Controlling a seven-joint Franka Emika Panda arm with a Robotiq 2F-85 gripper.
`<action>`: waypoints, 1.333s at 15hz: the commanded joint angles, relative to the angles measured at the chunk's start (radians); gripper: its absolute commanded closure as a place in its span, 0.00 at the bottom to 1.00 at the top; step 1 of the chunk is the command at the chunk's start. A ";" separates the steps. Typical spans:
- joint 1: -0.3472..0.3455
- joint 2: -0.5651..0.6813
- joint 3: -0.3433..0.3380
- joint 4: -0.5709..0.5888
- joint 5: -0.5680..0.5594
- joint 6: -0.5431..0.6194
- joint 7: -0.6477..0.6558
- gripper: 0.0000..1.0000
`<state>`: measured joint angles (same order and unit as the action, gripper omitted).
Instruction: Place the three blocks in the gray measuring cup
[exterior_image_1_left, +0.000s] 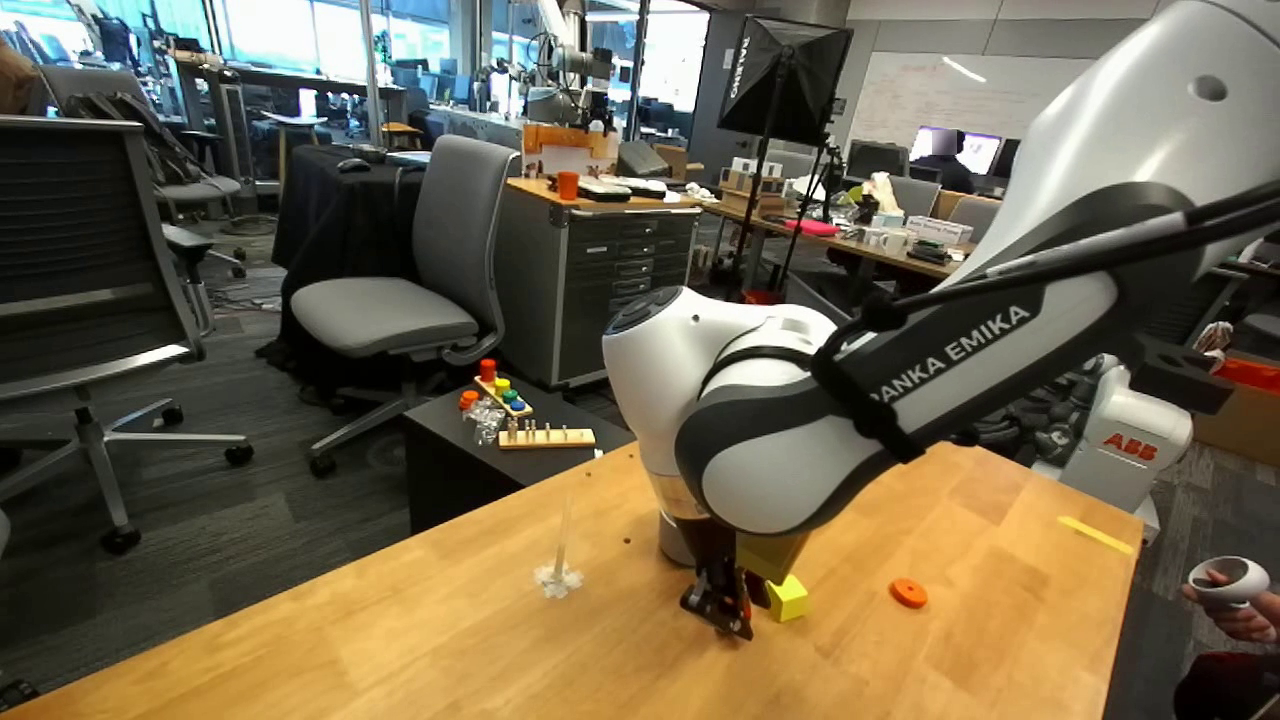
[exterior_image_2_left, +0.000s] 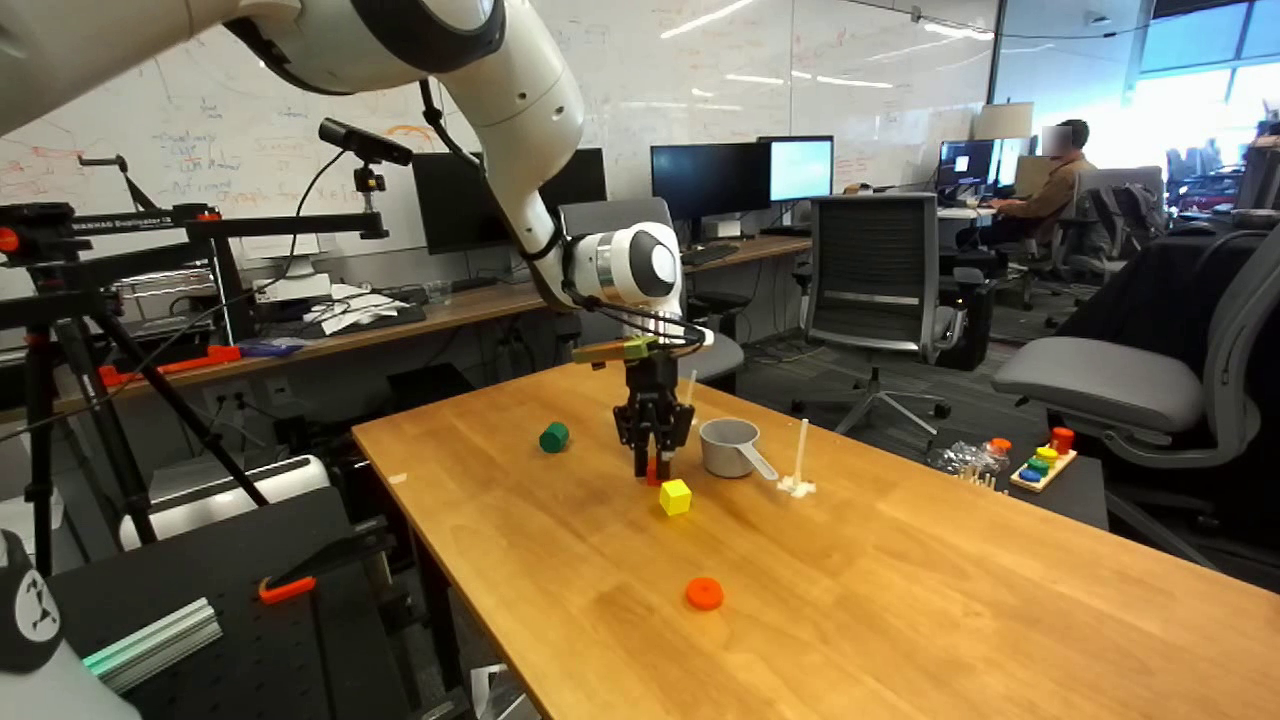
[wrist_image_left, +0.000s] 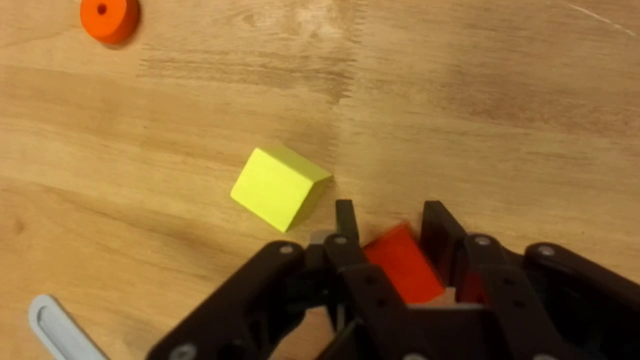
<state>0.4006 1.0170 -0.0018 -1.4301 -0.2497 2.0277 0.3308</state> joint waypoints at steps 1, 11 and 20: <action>-0.008 0.021 0.000 0.039 0.002 -0.004 -0.009 0.89; -0.022 0.031 0.017 0.099 -0.019 -0.093 -0.153 0.01; -0.023 0.093 0.018 0.220 -0.086 -0.234 -0.383 0.00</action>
<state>0.3851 1.0620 0.0055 -1.2903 -0.3070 1.8451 -0.0196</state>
